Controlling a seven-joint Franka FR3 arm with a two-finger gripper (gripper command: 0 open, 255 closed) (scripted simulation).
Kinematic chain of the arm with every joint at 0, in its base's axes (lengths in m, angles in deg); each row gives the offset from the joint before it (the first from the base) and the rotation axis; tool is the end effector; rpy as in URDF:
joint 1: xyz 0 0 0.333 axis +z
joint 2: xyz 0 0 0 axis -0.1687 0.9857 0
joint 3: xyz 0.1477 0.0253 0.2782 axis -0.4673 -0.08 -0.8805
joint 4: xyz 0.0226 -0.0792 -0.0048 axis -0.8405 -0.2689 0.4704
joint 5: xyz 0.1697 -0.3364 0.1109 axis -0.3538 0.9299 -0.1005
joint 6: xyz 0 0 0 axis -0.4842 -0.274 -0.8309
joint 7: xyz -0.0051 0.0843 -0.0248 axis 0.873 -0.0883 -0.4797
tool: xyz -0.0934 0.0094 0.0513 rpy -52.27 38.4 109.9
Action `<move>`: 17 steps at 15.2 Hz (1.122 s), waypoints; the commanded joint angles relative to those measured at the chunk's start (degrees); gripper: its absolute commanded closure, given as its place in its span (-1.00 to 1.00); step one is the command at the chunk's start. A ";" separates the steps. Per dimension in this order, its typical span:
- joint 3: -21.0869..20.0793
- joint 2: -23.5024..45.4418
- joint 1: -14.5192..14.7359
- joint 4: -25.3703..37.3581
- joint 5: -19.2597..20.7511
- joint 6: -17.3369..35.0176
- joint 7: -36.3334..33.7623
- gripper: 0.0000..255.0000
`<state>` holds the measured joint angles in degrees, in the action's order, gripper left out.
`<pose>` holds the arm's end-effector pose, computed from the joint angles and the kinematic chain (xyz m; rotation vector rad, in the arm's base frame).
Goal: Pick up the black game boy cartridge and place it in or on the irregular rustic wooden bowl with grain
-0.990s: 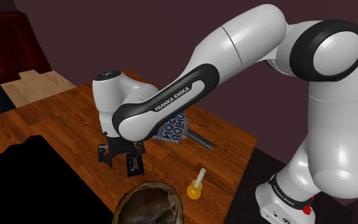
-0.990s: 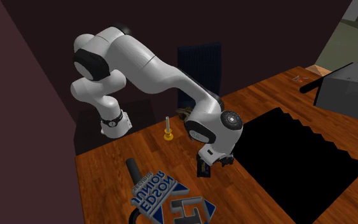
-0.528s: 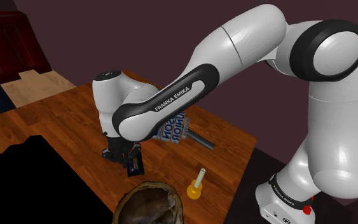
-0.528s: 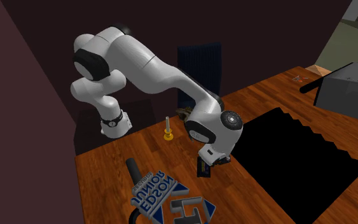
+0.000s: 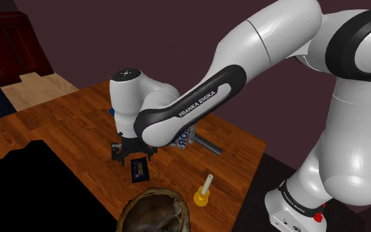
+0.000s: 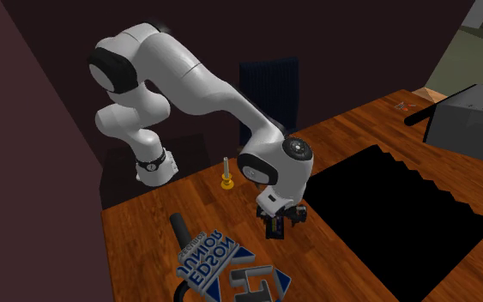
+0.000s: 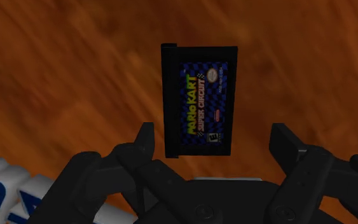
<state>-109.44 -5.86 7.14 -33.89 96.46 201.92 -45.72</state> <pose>0.4502 0.4054 0.2848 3.0765 -0.6091 -0.0474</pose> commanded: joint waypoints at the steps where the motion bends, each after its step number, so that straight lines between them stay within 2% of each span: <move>1: 0.51 -1.48 -0.11 -2.54 1.15 2.19 -0.67 -1.00; 8: 1.89 2.15 0.92 -3.09 3.56 6.04 -2.25 -1.00; 15: 1.89 2.14 0.92 -3.09 3.55 6.03 -2.25 -1.00; 16: 1.89 2.14 0.92 -3.09 3.55 6.03 -2.25 1.00; 17: 1.89 2.14 0.92 -3.09 3.55 6.03 -2.25 1.00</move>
<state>-107.62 -3.93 8.06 -36.92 99.98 208.00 -47.96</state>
